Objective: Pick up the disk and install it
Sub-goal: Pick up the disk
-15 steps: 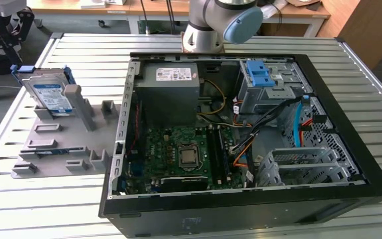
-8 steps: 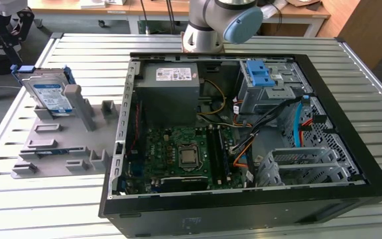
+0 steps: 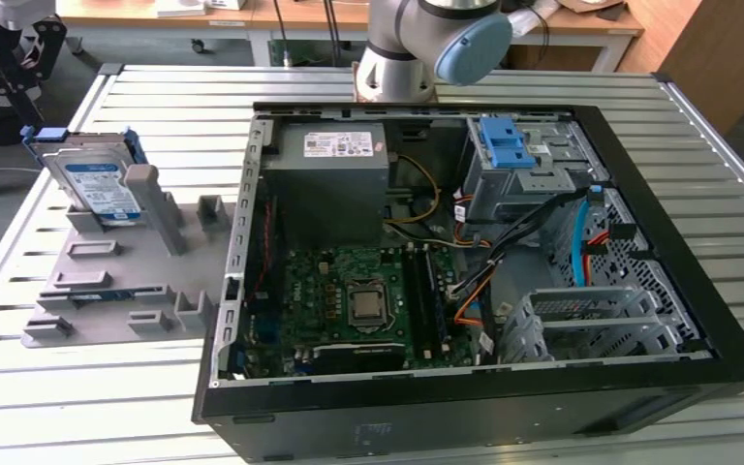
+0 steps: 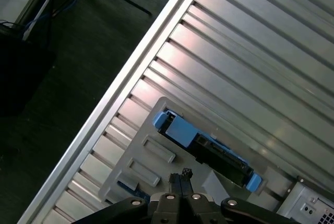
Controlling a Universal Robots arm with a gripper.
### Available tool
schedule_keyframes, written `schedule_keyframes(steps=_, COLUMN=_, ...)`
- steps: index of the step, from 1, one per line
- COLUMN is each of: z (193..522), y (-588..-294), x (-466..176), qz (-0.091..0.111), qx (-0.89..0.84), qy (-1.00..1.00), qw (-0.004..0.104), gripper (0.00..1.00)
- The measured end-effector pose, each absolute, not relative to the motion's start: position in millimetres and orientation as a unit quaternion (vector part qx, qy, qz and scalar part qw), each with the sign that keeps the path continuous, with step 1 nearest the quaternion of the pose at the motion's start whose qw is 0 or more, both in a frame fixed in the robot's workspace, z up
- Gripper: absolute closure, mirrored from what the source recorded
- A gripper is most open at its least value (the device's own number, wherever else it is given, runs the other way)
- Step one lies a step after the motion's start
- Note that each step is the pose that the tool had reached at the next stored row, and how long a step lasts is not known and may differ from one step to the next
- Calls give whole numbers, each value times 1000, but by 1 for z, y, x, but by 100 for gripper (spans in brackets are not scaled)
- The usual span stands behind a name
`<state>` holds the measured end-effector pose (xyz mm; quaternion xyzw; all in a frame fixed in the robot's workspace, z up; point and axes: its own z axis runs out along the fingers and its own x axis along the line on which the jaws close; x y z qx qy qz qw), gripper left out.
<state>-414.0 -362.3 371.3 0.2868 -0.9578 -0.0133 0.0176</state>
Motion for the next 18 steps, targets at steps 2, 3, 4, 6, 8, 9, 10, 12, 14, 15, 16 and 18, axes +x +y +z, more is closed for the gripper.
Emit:
schedule_keyframes(steps=2, z=371, y=-362, x=-414, qz=-13, qx=290, qy=-957, qw=18, gripper=89)
schedule_keyframes(steps=3, z=371, y=-362, x=-414, qz=-13, qx=291, qy=-956, qw=18, gripper=89)
schedule_keyframes(steps=4, z=371, y=-362, x=-414, qz=-13, qx=293, qy=-956, qw=18, gripper=89)
schedule_keyframes(steps=6, z=371, y=-362, x=-414, qz=-13, qx=295, qy=-955, qw=18, gripper=89)
schedule_keyframes(steps=8, z=371, y=-362, x=-414, qz=-13, qx=298, qy=-954, qw=18, gripper=89)
schedule_keyframes(steps=9, z=371, y=-362, x=-414, qz=-13, qx=299, qy=-954, qw=18, gripper=89)
schedule_keyframes(steps=10, z=371, y=-362, x=-414, qz=-13, qx=300, qy=-954, qw=18, gripper=89)
schedule_keyframes(steps=12, z=371, y=-362, x=-414, qz=-13, qx=302, qy=-953, qw=18, gripper=89)
schedule_keyframes(steps=14, z=371, y=-362, x=-414, qz=-13, qx=305, qy=-952, qw=18, gripper=89)
schedule_keyframes(steps=15, z=371, y=-362, x=-414, qz=-13, qx=306, qy=-952, qw=18, gripper=89)
schedule_keyframes(steps=16, z=371, y=-362, x=-414, qz=-13, qx=308, qy=-951, qw=18, gripper=89)
schedule_keyframes(steps=18, z=371, y=-362, x=-414, qz=-13, qx=312, qy=-950, qw=18, gripper=89)
